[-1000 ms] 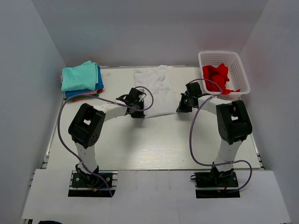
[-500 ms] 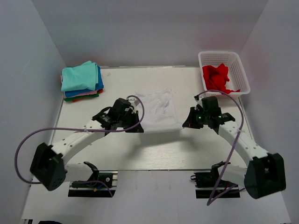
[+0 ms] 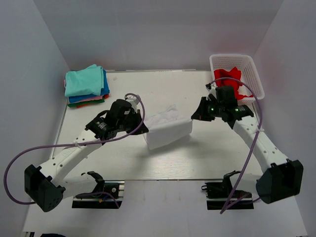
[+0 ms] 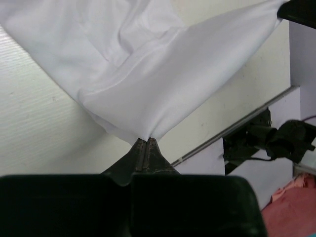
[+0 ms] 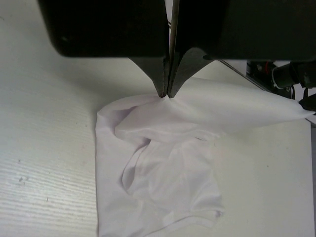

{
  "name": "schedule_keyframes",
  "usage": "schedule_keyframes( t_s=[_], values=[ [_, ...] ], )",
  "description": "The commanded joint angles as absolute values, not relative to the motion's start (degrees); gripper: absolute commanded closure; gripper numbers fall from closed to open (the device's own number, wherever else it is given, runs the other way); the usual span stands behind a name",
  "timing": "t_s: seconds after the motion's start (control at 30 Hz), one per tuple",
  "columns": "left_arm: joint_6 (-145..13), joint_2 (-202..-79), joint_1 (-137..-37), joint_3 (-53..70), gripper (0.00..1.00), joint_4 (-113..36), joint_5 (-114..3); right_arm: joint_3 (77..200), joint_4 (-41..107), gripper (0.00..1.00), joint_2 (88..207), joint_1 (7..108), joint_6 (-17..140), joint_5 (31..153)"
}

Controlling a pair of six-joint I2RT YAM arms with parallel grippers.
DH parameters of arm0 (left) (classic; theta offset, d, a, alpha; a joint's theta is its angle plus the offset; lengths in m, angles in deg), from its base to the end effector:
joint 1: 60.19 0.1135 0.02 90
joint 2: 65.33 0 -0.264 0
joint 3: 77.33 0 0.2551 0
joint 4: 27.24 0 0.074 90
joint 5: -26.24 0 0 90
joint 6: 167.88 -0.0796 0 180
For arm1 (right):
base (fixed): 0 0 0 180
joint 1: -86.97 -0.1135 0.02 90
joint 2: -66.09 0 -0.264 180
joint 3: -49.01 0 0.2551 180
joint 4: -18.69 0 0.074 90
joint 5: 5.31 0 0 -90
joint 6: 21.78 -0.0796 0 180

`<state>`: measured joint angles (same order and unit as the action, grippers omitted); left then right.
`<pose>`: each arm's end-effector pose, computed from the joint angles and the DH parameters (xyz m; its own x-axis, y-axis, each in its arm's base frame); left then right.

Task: Fold and stack the t-shirts
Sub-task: Fold the long partially folded tshirt into a neat square

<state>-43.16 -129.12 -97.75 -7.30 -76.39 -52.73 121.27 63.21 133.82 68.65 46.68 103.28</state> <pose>0.2035 -0.1757 0.2745 -0.8477 -0.0534 -0.5278 0.2757 0.8057 -0.5242 0.2661 0.1149 0.2819 -0.7620 0.1143 -0.6374 -0.2688 0.8397 0.4719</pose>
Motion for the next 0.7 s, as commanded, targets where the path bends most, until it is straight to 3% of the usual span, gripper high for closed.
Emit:
schedule_keyframes(
  t_s=[0.0, 0.37, 0.67],
  values=[
    [-41.0, -129.7, -96.7, -4.7, 1.00, -78.1, -59.7, 127.5, 63.3, 1.00, 138.4, 69.0, 47.5, 104.7],
    [-36.1, -141.1, -95.5, 0.2, 1.00, -79.0, -77.4, 137.6, 60.0, 1.00, 153.4, 69.2, 46.0, 105.2],
    [-35.3, -150.3, -91.0, 5.4, 1.00, -78.4, -81.2, 149.8, 60.0, 1.00, 167.1, 69.2, 45.9, 105.5]
  ],
)
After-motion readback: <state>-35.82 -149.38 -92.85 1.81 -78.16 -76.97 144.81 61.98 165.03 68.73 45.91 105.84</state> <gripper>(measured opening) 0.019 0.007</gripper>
